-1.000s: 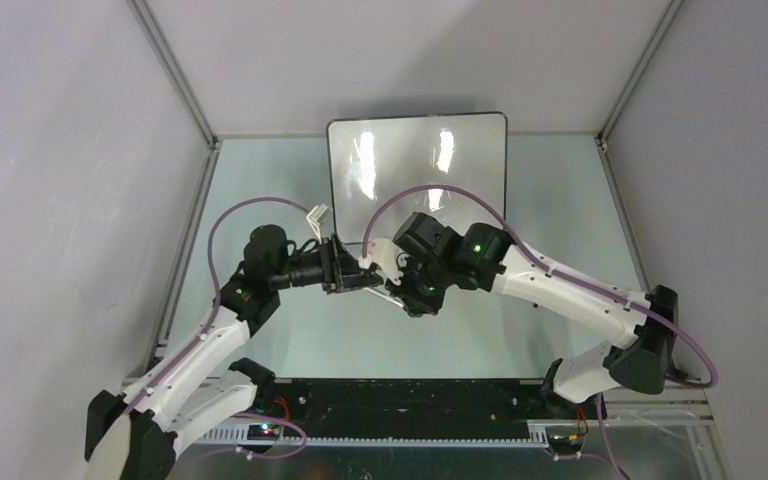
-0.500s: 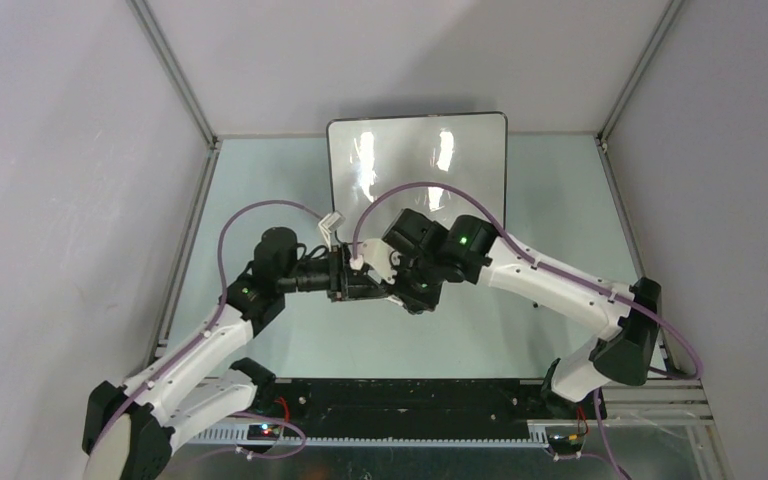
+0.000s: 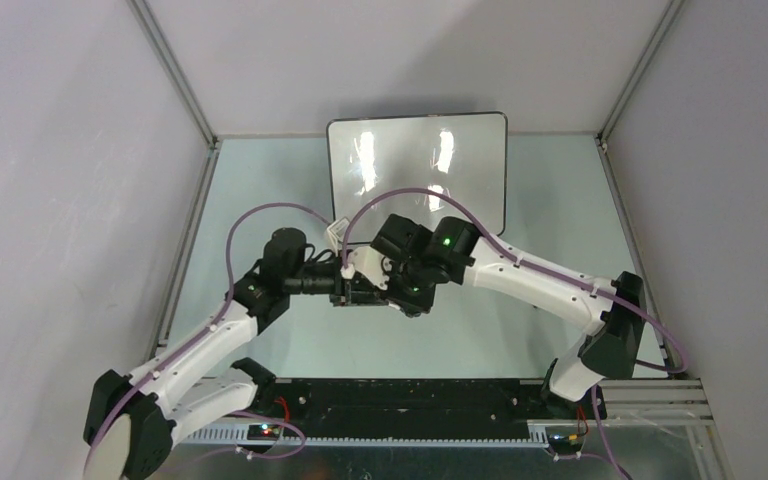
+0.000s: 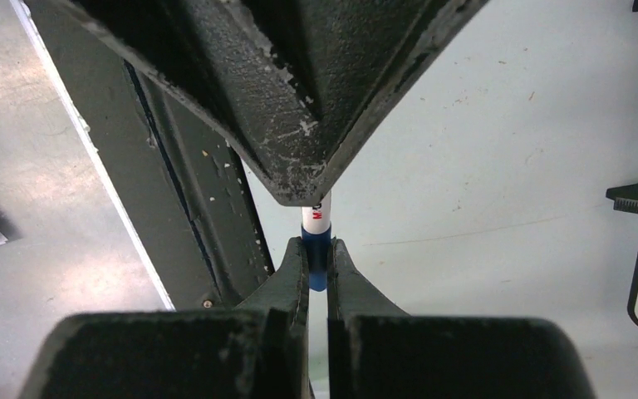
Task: Write a sentence on the whiteboard
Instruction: Open the pen cap of the whiteboard marker.
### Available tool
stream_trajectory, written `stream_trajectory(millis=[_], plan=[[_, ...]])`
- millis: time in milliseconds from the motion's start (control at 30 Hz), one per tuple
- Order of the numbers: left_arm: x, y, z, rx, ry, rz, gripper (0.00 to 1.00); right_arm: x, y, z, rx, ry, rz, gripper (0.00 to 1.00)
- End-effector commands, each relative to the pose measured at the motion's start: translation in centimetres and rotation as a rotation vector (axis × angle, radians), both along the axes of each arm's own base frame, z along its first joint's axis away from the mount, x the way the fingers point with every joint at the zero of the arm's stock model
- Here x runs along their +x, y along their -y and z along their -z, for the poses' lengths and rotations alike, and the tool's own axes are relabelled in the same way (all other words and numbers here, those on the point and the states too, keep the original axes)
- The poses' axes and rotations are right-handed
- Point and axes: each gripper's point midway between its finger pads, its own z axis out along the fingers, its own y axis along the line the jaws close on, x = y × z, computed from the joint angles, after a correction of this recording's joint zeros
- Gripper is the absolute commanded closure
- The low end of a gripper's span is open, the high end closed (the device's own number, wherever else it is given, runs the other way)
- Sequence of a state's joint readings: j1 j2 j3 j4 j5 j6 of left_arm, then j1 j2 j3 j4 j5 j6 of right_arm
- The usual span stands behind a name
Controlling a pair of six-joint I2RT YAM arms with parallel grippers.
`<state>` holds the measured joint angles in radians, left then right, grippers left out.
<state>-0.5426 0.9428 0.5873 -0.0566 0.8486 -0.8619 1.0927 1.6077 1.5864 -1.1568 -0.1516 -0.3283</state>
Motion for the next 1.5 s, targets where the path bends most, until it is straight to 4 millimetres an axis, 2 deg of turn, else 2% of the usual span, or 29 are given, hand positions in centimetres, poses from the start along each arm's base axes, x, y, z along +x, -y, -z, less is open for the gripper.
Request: stream_trajectory(millis=[0,67,133,167,233,400,433,567,600,967,1300,1467], plan=[[-0.5,0.6,-1.7,-0.032,0.057,0.059,0.76,0.3,-0.3,-1.2,0.014,0.036,-0.017,1.00],[-0.5,0.6,-1.5,-0.025,0.053,0.060,0.81,0.3,-0.4,-1.3,0.016,0.037,-0.019,1.00],[-0.5,0.6,-1.3,-0.019,0.052,0.063,0.89,0.4,-0.4,-1.3,0.014,0.039,-0.018,1.00],[-0.7,0.5,-1.1,-0.010,0.051,0.066,0.97,0.4,-0.4,-1.2,0.012,0.041,-0.018,1.00],[-0.6,0.3,-0.8,0.009,0.058,0.058,1.00,0.6,-0.3,-1.1,0.007,0.043,-0.014,1.00],[0.4,-0.9,-1.2,0.006,0.074,-0.007,1.00,0.2,0.6,-0.1,-0.022,0.038,-0.026,1.00],[0.7,-1.1,-1.4,-0.005,0.072,-0.020,1.00,0.1,1.2,0.7,-0.050,0.036,-0.022,1.00],[1.3,-2.5,-2.6,-0.111,0.079,-0.036,1.00,-0.1,2.2,1.7,-0.030,0.041,0.013,1.00],[1.5,-2.7,-2.4,-0.115,0.065,-0.048,1.00,-0.1,2.4,1.4,-0.011,0.042,0.019,1.00],[2.5,-4.5,-2.6,-0.148,0.074,-0.100,1.00,-0.4,4.2,3.5,-0.047,-0.003,0.081,1.00],[3.3,-5.9,-2.4,-0.150,0.084,-0.150,1.00,0.7,5.1,3.3,-0.043,0.012,0.133,1.00],[3.7,-6.2,-2.4,-0.144,0.092,-0.172,1.00,2.6,5.7,2.7,-0.022,0.050,0.225,1.00]])
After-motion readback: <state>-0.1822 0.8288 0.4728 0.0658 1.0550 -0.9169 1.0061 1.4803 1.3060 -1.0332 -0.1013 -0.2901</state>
